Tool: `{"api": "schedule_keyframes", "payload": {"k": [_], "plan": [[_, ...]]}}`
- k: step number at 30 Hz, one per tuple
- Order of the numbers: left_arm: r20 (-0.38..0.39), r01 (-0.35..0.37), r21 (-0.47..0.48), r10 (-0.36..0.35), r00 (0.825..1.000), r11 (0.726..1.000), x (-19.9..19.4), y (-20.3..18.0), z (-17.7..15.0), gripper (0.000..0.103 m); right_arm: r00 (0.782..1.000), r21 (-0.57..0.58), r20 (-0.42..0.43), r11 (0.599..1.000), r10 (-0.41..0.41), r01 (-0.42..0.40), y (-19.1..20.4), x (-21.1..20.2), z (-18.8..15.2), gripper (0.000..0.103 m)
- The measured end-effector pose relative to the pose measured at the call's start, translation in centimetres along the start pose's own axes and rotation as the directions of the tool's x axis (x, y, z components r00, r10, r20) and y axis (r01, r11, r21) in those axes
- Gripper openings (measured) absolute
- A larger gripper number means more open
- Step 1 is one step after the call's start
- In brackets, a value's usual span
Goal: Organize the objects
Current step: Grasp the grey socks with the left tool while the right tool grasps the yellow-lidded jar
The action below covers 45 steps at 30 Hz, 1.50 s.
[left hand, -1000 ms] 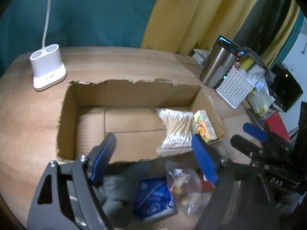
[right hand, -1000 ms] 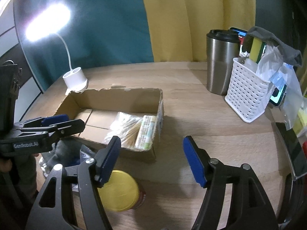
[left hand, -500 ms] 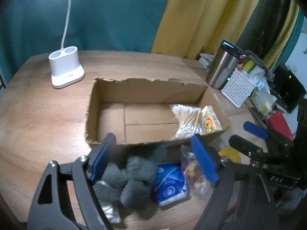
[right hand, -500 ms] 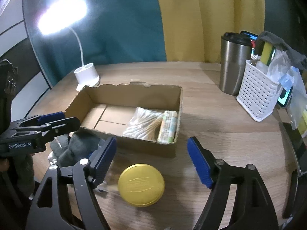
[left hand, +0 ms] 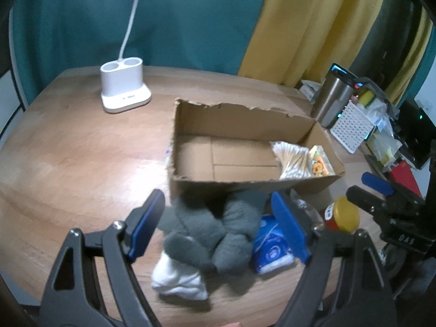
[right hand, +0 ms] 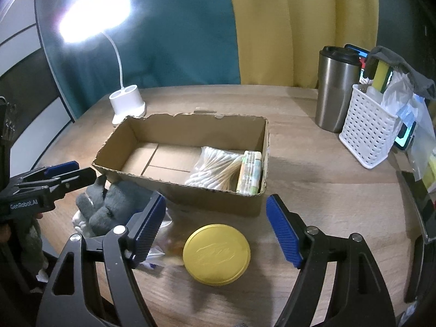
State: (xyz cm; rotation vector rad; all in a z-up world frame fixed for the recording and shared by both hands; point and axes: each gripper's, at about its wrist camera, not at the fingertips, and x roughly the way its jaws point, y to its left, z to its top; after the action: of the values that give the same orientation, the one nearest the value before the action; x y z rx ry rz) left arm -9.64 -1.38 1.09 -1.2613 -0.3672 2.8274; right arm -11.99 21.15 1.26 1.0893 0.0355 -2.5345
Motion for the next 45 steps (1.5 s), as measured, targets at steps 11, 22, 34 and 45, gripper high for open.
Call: {"api": "schedule_keyframes", "payload": {"k": [11,22,34,45], "plan": [[-0.025,-0.027,-0.002,0.027,0.999,1.000,0.3,1.1,-1.8,0.082,1.000,-0.001,-0.020,1.000,-0.009,0.009,0.2,0.1,-1.3,0.079],[-0.033,-0.004,0.093,0.007,0.999,0.996,1.4,-1.3,-2.5,0.082,0.999,0.007,-0.049,1.000,-0.008,0.008,0.0,0.6,-2.5,0.079],[-0.081,-0.027,0.202,0.044,0.996,0.979,4.5,-3.7,-3.2,0.058,0.997,0.005,-0.074,1.000,0.006,-0.005,-0.1,1.8,-3.1,0.079],[-0.075,-0.003,0.208,0.019,0.997,0.978,4.3,-3.7,-3.1,0.040,0.994,-0.012,-0.104,1.000,-0.009,0.008,0.2,2.9,-3.7,0.060]]}}
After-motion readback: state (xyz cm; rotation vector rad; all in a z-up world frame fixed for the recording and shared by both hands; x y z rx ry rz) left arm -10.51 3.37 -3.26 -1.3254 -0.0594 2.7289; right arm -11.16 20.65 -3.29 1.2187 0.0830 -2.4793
